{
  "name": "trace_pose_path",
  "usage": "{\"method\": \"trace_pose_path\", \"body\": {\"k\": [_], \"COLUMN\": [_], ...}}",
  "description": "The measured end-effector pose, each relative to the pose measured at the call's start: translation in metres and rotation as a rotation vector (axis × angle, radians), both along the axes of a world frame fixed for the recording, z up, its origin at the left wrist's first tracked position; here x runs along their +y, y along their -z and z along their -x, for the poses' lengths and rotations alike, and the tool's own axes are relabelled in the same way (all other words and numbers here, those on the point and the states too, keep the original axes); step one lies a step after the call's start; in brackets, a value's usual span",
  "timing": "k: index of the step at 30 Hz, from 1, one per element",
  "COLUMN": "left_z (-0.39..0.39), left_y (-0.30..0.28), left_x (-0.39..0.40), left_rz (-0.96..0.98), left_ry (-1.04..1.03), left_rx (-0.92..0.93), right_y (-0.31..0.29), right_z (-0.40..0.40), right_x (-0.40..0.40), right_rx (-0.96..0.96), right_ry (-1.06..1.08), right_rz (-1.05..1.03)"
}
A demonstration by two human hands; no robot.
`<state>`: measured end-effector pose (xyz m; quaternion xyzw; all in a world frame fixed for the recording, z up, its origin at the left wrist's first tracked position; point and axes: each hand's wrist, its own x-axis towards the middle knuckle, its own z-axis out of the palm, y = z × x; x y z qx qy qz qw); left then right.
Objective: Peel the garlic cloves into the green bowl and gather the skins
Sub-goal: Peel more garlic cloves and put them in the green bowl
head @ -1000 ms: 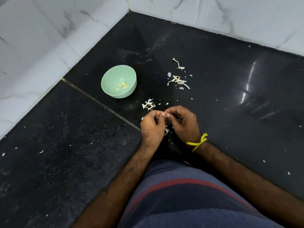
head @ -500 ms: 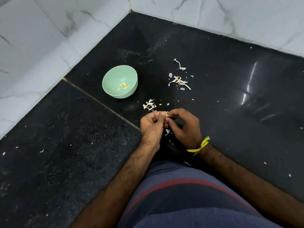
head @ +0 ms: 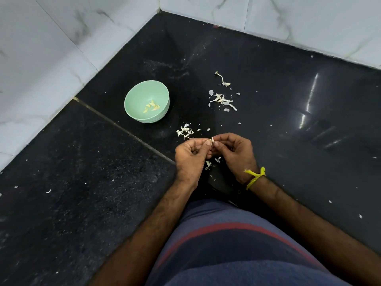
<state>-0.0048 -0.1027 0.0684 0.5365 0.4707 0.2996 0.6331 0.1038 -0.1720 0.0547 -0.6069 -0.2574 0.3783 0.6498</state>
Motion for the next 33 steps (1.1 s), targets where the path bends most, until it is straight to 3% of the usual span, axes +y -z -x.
{"method": "trace_pose_path", "body": {"k": [5,9,13,16,29,33], "left_z": [0.002,0.01,0.024,0.032,0.033,0.032], "left_y": [0.004,0.015,0.032,0.048,0.06,0.061], "left_x": [0.005,0.017,0.041,0.058,0.071,0.07], "left_rz": [-0.076,-0.264,-0.637,-0.686,-0.735,-0.713], "left_ry": [0.016,-0.003,0.111,0.18,0.179,0.148], "left_rx": [0.043,0.138,0.395,0.554,0.498,0.477], "right_y": [0.001,0.002,-0.004,-0.011,-0.05,-0.054], "right_z": [0.001,-0.006,-0.015,-0.019,0.019,0.017], "right_x": [0.005,0.009,0.015,0.029,0.201,0.221], "right_rx": [0.298,0.325,0.175,0.002,-0.813,-0.864], "right_ry": [0.068,0.078,0.112,0.066,-0.195,-0.194], "right_rz": [0.029,0.056,0.097,0.139,0.1,0.138]}}
